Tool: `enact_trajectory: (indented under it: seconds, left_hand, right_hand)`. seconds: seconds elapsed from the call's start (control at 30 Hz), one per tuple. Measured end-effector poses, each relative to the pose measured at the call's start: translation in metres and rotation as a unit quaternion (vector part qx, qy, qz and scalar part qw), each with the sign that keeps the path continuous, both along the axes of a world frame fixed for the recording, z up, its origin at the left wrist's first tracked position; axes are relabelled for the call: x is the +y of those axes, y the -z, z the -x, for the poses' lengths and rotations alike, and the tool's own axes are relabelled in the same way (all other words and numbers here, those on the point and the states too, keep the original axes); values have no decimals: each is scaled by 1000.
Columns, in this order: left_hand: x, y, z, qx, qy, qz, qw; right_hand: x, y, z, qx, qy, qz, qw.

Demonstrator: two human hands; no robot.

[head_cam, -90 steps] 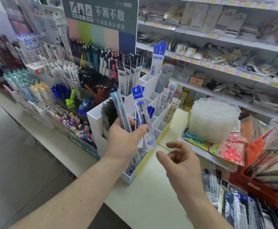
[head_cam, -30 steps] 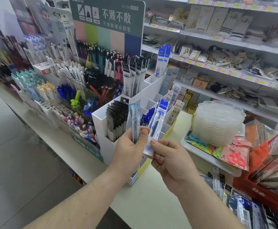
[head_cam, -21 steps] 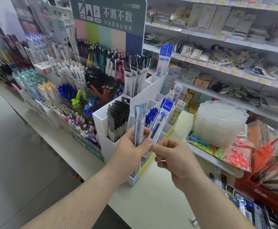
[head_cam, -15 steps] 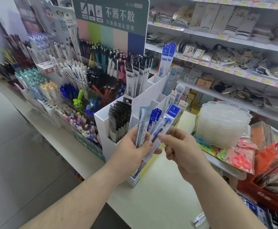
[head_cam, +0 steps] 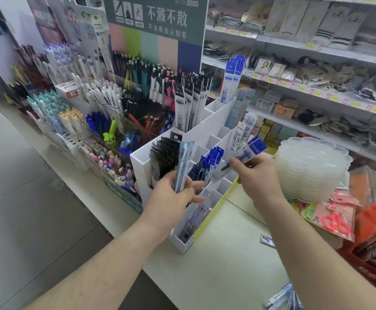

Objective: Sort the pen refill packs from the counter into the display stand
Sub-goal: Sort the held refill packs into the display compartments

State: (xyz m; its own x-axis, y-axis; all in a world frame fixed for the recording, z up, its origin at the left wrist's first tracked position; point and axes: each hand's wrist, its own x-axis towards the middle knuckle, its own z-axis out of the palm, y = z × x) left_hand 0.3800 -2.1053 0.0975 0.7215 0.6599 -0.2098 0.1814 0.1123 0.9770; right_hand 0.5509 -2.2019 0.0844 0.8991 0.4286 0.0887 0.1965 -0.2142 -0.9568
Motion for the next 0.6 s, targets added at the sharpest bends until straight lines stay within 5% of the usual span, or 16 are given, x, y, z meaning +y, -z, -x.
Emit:
enact_trajectory:
  seconds: [0.6]
  left_hand:
    - [-1, -4, 7, 30, -13, 15, 999]
  right_hand:
    - [40, 47, 8, -176, -11, 121, 977]
